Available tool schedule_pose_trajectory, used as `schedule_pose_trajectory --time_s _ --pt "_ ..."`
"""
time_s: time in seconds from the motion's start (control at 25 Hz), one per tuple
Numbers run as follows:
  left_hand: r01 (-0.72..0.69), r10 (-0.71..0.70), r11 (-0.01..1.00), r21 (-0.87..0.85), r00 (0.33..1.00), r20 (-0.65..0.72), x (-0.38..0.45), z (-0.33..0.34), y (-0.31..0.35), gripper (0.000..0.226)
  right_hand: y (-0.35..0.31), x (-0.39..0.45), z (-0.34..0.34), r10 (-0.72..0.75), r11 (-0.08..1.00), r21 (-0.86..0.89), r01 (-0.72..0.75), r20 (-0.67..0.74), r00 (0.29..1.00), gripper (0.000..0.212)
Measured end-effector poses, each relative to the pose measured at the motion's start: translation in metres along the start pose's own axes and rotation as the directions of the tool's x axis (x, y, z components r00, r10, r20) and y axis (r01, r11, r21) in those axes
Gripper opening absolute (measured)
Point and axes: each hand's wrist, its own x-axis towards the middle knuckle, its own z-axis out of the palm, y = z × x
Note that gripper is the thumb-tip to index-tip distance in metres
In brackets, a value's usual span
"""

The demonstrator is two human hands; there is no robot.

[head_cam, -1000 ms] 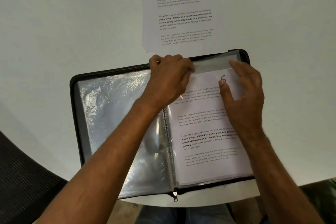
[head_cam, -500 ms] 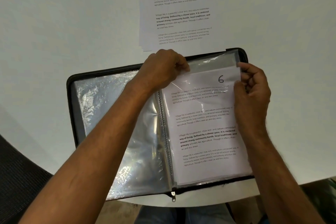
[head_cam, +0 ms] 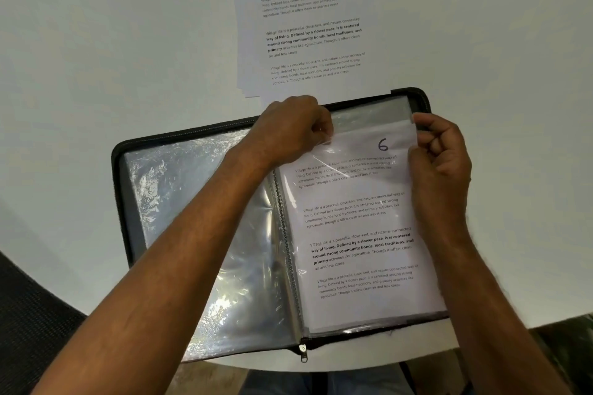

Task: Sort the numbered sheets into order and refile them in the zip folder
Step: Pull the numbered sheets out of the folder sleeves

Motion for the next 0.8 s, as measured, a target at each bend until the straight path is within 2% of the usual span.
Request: schedule_pose_trajectory --time_s 0.08,0.16,0.28,0.4,0.56,0.68,0.8 --pt "-0.005 0.004 1.0 -0.029 0.999 -0.037 0.001 -0.003 -0.002 0.006 0.0 0.0 -0.002 0.019 1.0 0.0 -0.019 -0.001 1.0 0.045" --pt "0.021 -0.028 0.999 -0.047 0.987 -0.161 0.004 -0.008 -0.004 0.004 0.0 0.002 -0.003 0.033 0.999 -0.016 -0.033 0.005 0.999 0.041" --pt "0.096 -0.138 0.987 -0.128 0.913 -0.383 0.011 -0.018 -0.007 0.007 0.0 0.003 -0.005 0.05 0.998 -0.048 -0.048 0.041 0.998 0.042" --pt "0.105 -0.23 0.957 -0.271 0.842 -0.488 0.018 -0.034 -0.003 0.009 0.003 0.002 -0.008 0.077 0.993 -0.093 -0.07 0.077 0.994 0.04" --pt "0.079 -0.351 0.879 -0.47 0.775 -0.526 0.029 -0.05 -0.005 0.009 0.011 0.004 -0.01 0.107 0.982 -0.167 -0.091 0.087 0.99 0.036" --pt "-0.047 -0.408 0.72 -0.693 0.779 -0.476 0.025 -0.056 -0.01 0.007 0.018 0.008 -0.01 0.132 0.972 -0.207 -0.113 0.078 0.988 0.029" --pt "-0.061 -0.469 0.621 -0.781 0.77 -0.433 0.015 -0.054 -0.017 0.008 0.022 0.009 -0.009 0.139 0.966 -0.23 -0.12 0.068 0.988 0.028"
